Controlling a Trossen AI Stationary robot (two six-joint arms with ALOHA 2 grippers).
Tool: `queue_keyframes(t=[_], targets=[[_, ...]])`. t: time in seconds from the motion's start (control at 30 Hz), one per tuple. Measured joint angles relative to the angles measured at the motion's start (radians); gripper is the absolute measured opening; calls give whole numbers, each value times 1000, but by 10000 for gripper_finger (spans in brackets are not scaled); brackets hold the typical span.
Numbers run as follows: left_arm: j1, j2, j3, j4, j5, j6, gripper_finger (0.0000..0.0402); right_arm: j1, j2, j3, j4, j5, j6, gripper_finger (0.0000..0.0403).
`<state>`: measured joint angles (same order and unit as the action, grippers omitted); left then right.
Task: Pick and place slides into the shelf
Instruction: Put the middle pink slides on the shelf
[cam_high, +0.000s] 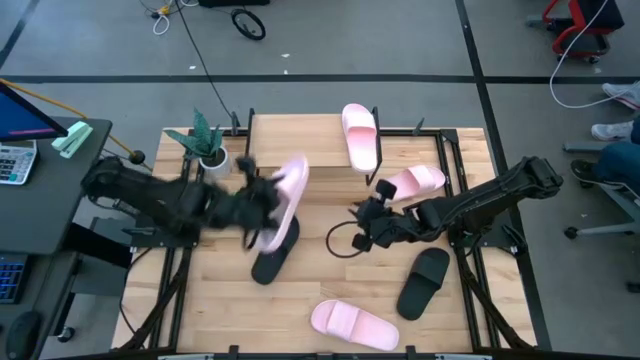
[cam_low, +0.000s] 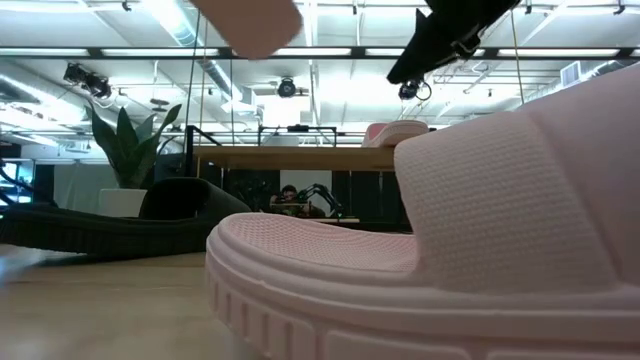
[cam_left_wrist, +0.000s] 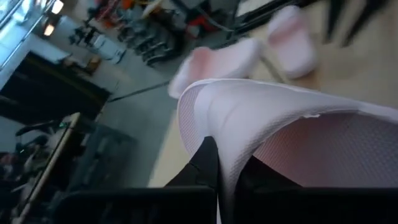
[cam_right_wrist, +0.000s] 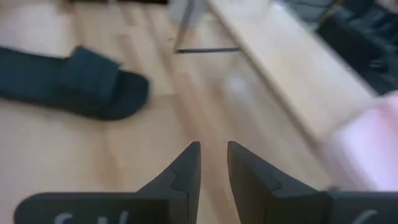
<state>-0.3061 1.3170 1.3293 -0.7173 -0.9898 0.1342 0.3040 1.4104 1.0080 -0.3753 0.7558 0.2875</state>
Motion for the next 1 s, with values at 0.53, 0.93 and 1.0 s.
queue_keyframes(t=[0.53, 0.93, 1.0], targets=[[662, 369, -2, 655, 619, 312, 15, 194, -260, 0, -340, 134, 374, 85], [720, 433, -1, 741, 508, 518, 25, 229, -232, 0, -351, 150, 311, 85], [720, 433, -1, 744, 530, 517, 30, 229, -232, 0, -352, 149, 313, 85]])
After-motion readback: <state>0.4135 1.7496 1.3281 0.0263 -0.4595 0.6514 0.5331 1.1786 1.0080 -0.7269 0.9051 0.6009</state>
